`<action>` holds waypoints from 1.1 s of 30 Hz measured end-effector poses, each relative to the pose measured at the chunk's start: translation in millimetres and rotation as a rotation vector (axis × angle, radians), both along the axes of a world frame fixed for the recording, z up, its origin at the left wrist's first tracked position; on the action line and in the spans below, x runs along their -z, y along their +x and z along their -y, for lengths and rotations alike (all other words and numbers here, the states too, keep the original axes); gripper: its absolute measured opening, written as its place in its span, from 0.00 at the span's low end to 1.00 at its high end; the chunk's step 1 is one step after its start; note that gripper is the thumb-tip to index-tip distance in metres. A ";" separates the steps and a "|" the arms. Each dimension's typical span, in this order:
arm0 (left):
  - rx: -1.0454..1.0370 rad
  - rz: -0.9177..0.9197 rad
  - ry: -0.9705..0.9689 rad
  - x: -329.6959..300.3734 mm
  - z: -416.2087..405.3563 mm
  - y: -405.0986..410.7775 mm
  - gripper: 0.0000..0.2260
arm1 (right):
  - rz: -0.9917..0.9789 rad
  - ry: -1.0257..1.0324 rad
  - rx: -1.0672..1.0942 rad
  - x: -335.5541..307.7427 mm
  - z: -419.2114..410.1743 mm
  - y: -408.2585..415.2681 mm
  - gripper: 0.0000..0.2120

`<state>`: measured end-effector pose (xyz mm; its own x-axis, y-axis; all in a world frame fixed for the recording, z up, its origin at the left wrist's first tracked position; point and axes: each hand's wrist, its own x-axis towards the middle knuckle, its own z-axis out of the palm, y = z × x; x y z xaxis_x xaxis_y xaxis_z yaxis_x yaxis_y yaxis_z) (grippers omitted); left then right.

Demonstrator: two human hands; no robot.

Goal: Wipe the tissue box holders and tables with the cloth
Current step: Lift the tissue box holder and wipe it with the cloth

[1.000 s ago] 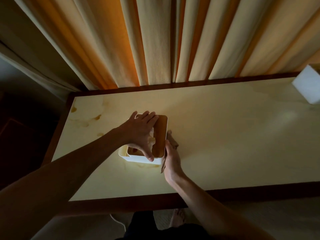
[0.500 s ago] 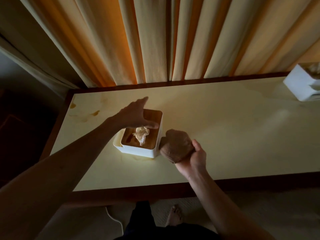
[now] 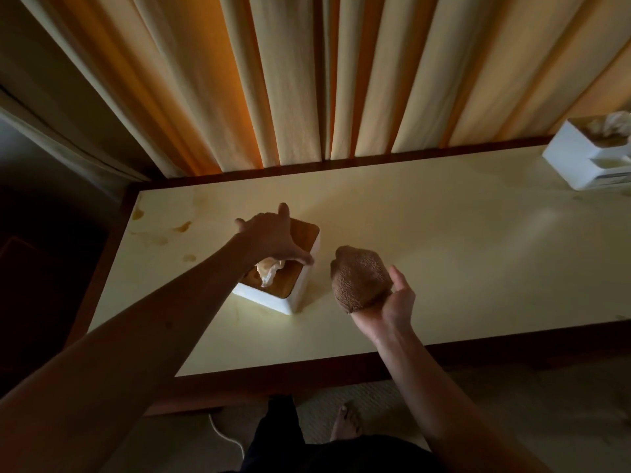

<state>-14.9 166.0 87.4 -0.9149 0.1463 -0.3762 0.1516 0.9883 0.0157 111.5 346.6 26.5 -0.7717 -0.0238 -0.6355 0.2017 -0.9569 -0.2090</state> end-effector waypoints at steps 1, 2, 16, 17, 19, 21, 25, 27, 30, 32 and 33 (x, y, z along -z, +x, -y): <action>0.071 0.022 0.002 -1.6 2.9 0.8 0.54 | 0.005 0.005 0.000 -0.2 0.7 0.1 0.25; 0.147 0.048 0.001 -3.3 6.7 1.9 0.56 | 0.012 0.016 -0.004 0.6 1.7 -0.3 0.25; 0.547 0.172 -0.092 -10.5 35.6 11.5 0.64 | 0.042 0.199 0.052 15.2 21.2 -3.0 0.29; 0.533 0.169 -0.091 -9.7 35.5 11.9 0.63 | 0.029 0.228 0.045 15.9 23.6 -3.4 0.29; 0.522 0.162 -0.088 -7.6 37.0 11.5 0.62 | -0.020 0.287 0.030 11.0 29.9 -6.4 0.28; 0.515 0.166 -0.069 -7.2 39.2 11.7 0.62 | -0.113 0.349 -0.017 6.0 39.6 -11.8 0.25; 0.538 0.116 -0.040 -6.7 39.8 14.5 0.60 | -0.335 0.582 -0.200 -12.4 72.7 -12.6 0.26; 0.566 0.079 -0.077 -8.2 36.9 13.9 0.53 | -0.388 0.735 -0.277 -10.2 87.7 -13.4 0.27; 0.566 0.079 -0.101 -8.7 33.6 11.3 0.51 | -0.410 0.872 -0.354 -4.5 98.5 -25.7 0.32; 0.541 0.079 -0.069 -11.8 30.8 12.8 0.50 | -0.436 0.926 -0.361 -3.9 96.4 -38.0 0.23; 0.533 0.082 -0.062 -13.4 29.2 14.0 0.49 | -0.444 0.938 -0.366 -1.4 93.2 -45.9 0.20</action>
<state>-0.8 136.8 100.8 -0.6871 0.5575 -0.4660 0.6331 0.7740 -0.0075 65.7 253.4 27.9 -0.9808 0.0500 -0.1886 0.1677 -0.2774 -0.9460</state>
